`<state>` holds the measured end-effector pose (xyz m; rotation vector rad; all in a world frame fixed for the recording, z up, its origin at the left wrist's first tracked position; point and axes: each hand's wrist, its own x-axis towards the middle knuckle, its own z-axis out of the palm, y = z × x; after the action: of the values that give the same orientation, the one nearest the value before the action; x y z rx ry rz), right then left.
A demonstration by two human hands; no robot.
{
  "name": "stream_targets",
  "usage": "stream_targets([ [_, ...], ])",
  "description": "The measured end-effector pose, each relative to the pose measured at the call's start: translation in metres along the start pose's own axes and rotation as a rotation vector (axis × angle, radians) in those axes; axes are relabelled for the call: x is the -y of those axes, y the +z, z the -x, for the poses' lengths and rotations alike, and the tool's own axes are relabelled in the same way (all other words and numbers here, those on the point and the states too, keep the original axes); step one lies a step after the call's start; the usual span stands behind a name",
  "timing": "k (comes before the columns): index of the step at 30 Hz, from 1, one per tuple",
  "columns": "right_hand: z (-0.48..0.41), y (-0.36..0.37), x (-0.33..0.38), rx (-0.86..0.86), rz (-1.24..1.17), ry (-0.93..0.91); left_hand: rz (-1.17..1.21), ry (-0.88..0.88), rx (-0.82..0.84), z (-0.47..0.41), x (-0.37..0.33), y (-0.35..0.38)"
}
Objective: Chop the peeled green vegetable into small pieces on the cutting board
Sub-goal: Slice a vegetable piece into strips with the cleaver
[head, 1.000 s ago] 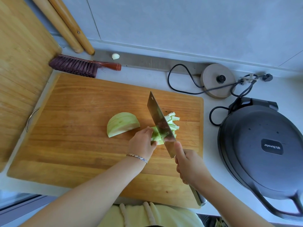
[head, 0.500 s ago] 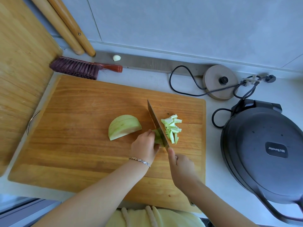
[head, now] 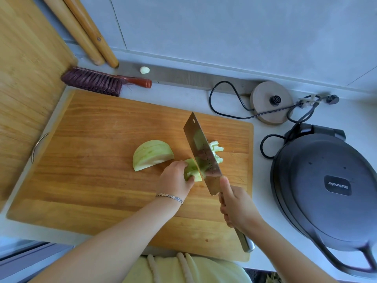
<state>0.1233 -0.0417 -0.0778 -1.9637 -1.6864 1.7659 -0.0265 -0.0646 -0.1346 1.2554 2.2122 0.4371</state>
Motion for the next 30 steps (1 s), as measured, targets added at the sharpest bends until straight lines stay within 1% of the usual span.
stream_targets([
  [5,0.003,0.003,0.005,-0.012,0.063,-0.037,-0.024,-0.005,0.023,-0.001,-0.002,-0.002],
  [15,0.003,0.011,0.004,-0.016,0.156,-0.043,-0.039,-0.006,0.024,-0.001,-0.004,-0.004],
  [21,-0.005,0.02,-0.008,-0.004,0.188,0.004,-0.039,0.003,0.013,-0.001,-0.004,-0.004],
  [25,-0.013,0.031,-0.015,-0.045,0.231,-0.005,-0.032,-0.001,0.0,0.0,-0.004,-0.002],
  [27,-0.016,0.032,-0.015,-0.056,0.181,-0.014,-0.007,0.005,-0.007,0.0,-0.002,0.0],
  [30,-0.018,0.022,-0.01,-0.027,-0.012,0.024,0.062,0.018,0.023,0.001,0.004,-0.001],
])
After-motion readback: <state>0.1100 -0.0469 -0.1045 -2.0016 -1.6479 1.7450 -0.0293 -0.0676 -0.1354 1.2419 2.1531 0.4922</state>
